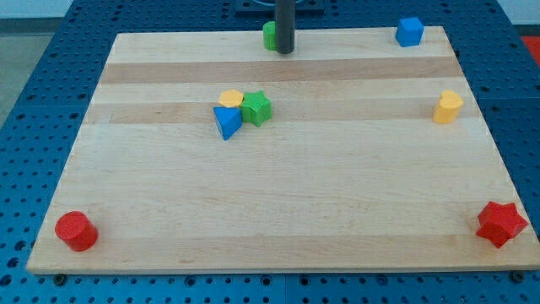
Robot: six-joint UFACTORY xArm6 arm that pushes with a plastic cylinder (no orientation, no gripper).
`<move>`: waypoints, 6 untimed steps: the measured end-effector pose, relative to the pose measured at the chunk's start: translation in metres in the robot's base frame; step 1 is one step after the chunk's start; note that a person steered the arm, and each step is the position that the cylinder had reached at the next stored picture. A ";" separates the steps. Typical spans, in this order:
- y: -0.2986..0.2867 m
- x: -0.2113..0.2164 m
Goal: Move the red star a bit up
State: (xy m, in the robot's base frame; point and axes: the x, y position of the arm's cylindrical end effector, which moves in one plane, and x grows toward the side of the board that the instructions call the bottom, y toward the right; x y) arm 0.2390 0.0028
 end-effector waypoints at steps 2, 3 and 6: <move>-0.005 0.054; 0.062 0.091; 0.104 0.189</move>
State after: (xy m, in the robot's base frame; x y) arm 0.4280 0.1066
